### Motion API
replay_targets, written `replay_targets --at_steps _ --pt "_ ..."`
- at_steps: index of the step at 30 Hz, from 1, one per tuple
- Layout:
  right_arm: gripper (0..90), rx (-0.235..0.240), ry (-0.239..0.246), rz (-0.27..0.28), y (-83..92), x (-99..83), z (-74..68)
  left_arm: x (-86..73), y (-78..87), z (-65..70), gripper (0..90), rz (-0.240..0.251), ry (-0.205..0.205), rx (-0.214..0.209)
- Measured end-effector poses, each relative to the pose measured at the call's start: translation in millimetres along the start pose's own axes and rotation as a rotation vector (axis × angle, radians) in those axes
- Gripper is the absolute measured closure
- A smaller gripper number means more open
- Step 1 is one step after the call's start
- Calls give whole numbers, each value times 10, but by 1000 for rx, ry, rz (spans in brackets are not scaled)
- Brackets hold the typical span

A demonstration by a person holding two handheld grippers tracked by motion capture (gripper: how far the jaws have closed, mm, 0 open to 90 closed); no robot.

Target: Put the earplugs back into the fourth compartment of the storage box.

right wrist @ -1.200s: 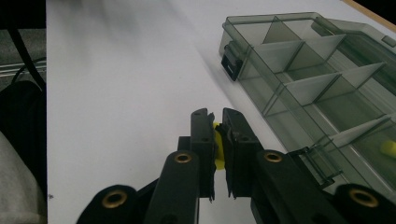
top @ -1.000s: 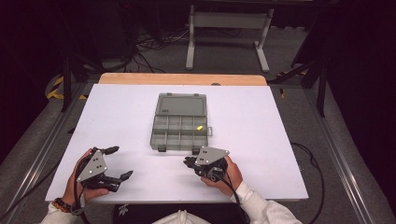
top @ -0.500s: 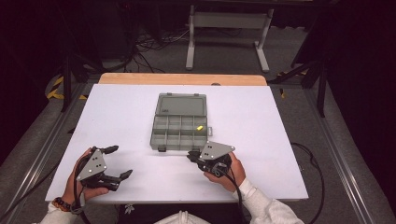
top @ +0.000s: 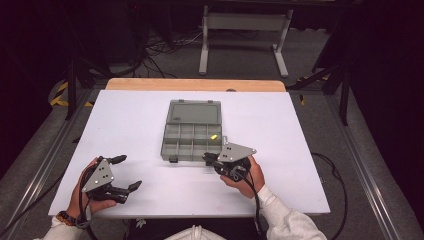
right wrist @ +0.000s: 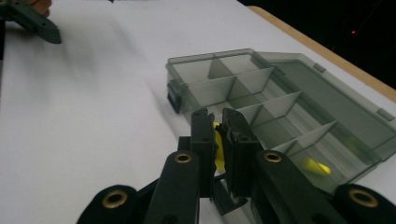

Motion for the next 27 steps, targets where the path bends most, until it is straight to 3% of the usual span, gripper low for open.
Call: replay_targets --at_steps 10,13,15,17,18,23,27 --pt "843 -80 -61 0 -142 26 449 -2 -5 -8 73 0 1 -4" --pt "843 -96 -65 -16 -200 13 528 5 -3 -17 73 0 -3 -2" --pt "842 -83 -111 -21 -269 -13 626 16 5 -34 73 12 6 -2" --pt "840 -117 -97 -52 -316 -37 712 17 8 -42 73 20 18 -3" --pt "840 -115 -111 -51 -331 -51 752 15 9 -43 73 19 17 -3" --pt "839 -132 -165 -57 -395 -137 880 5 -4 -21 73 9 7 -6" --pt "837 -144 -181 -83 -497 -210 930 2 -6 -17 73 7 8 -9"
Point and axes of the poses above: each handheld gripper's, and its own axes: y roughly backward along the jaws, x roughly out of its top, z roughly to its right, the point moved 4 cm from there along -y, roughly forward along the jaws, and after that the axes turned 6 degrees about y, right-handed, at the moved point
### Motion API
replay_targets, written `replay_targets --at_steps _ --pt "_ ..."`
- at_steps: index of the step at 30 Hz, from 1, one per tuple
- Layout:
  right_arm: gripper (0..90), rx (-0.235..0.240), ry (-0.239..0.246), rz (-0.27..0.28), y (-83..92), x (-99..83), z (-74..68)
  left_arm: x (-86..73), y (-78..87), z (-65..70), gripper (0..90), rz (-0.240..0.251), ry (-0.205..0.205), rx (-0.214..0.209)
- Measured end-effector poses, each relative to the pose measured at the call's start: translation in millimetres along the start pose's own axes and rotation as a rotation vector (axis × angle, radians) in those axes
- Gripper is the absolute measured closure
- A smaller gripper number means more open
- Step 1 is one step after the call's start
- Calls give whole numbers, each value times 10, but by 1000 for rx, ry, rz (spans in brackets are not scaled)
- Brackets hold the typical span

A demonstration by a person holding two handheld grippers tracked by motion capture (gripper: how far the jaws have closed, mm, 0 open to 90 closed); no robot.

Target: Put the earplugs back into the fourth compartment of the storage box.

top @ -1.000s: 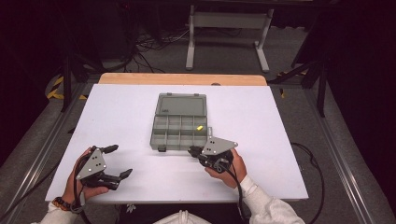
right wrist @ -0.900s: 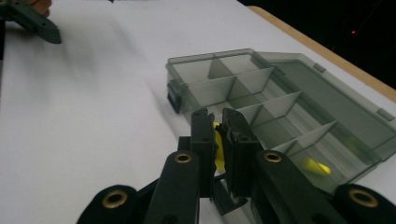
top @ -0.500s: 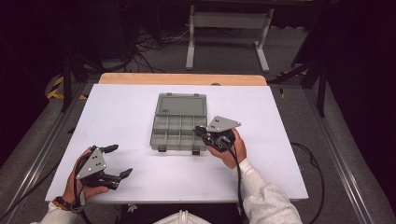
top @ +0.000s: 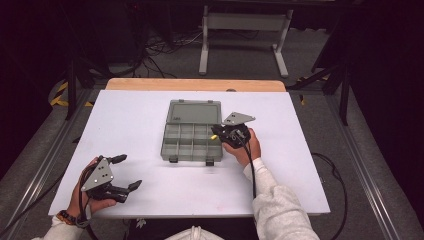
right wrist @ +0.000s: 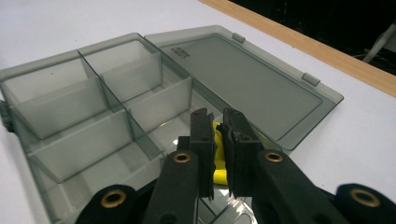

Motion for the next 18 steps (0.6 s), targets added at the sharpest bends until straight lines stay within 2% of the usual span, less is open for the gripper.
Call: replay_targets --at_steps 8,18 --pt "832 -8 -13 -19 -96 -42 26 0 6 8 73 -5 -6 4" --pt "820 -29 -21 -31 -124 -69 67 -3 11 12 73 -4 -6 5"
Point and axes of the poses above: each handheld gripper's, and its own axes: y roughly backward along the jaws, x roughly out of its top, z roughly to its right, the point moved 4 cm from there along -y, roughly forward along the jaws, and after that the axes turned 6 degrees about y, right-handed, at the moved point
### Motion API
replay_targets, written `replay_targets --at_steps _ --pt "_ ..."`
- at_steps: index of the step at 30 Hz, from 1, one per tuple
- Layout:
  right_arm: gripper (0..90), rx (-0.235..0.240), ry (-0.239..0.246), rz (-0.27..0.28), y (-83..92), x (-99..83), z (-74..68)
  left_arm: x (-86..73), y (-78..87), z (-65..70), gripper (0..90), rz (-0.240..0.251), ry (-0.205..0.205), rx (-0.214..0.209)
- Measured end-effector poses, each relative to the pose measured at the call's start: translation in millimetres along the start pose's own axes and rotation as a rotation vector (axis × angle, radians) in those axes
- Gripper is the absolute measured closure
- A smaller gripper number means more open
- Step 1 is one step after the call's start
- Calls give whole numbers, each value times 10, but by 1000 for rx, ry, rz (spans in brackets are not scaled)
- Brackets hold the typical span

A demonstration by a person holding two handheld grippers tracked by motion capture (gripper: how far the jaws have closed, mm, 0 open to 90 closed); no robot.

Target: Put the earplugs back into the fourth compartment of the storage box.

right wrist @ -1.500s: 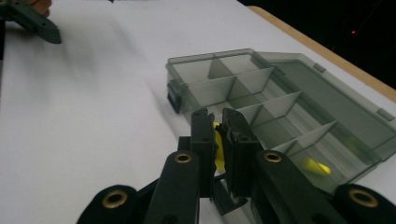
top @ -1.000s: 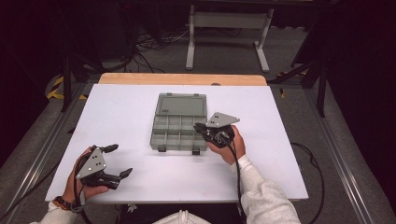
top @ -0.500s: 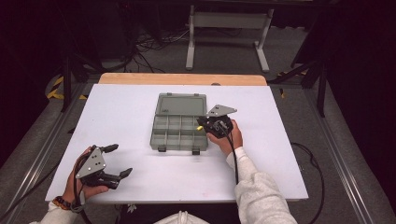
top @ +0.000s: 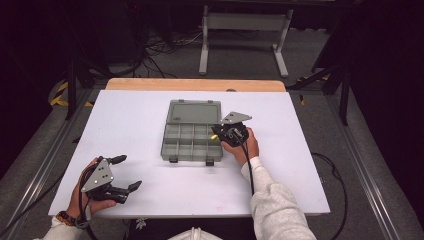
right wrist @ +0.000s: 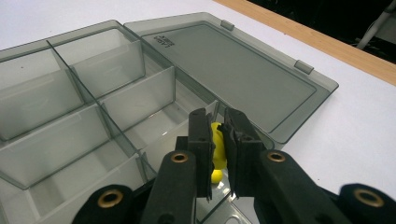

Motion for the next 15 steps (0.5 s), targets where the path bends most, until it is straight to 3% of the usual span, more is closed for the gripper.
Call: replay_targets --at_steps 15 --pt "801 -18 -24 -15 -32 -50 45 -7 23 9 73 -3 -4 1"
Point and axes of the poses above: each handheld gripper's, and its own axes: y roughly backward along the jaws, x roughly out of its top, z roughly to its right, the point moved 4 cm from there along -y, roughly forward along the jaws, and after that the axes turned 6 degrees about y, right-handed, at the moved point
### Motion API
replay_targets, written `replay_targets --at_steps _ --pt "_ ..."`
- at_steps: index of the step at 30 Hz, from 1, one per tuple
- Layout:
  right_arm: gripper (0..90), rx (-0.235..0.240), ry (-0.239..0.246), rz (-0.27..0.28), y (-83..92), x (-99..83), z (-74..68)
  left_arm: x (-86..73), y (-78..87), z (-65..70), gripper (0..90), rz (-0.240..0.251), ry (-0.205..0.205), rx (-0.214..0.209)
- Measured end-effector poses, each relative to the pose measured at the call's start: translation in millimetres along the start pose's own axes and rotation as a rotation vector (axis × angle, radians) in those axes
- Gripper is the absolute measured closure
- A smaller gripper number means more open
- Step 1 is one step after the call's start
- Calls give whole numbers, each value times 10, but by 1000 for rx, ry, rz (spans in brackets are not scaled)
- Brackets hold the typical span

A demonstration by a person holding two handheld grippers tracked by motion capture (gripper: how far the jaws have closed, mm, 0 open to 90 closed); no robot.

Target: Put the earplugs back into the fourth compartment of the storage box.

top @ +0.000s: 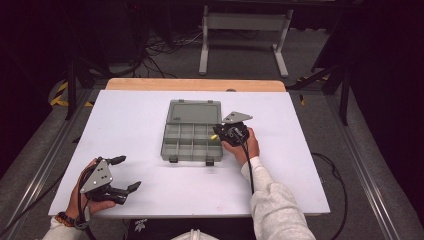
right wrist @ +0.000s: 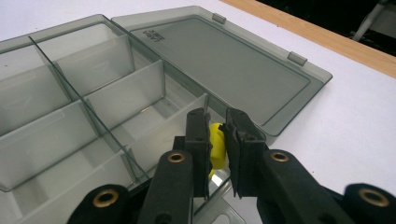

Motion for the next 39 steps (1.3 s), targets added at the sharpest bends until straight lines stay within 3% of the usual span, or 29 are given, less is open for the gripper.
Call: replay_targets --at_steps 20,27,32,39 --pt "767 9 -31 3 13 -35 13 2 18 8 74 0 -7 9" --pt "725 10 -14 -3 13 -29 -23 1 33 9 74 5 -1 10" --pt "696 7 -7 32 88 -10 -44 1 15 -1 77 1 -3 8" --pt "670 1 51 73 251 39 -106 3 15 0 79 0 -5 6"
Point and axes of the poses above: each handheld gripper's, and its own axes: y roughly backward along the jaws, x roughly out of its top, z roughly to its right, the point moved 4 cm from there along -y, roughly forward along the jaws, and after that the axes turned 6 degrees about y, right-handed, at the moved point
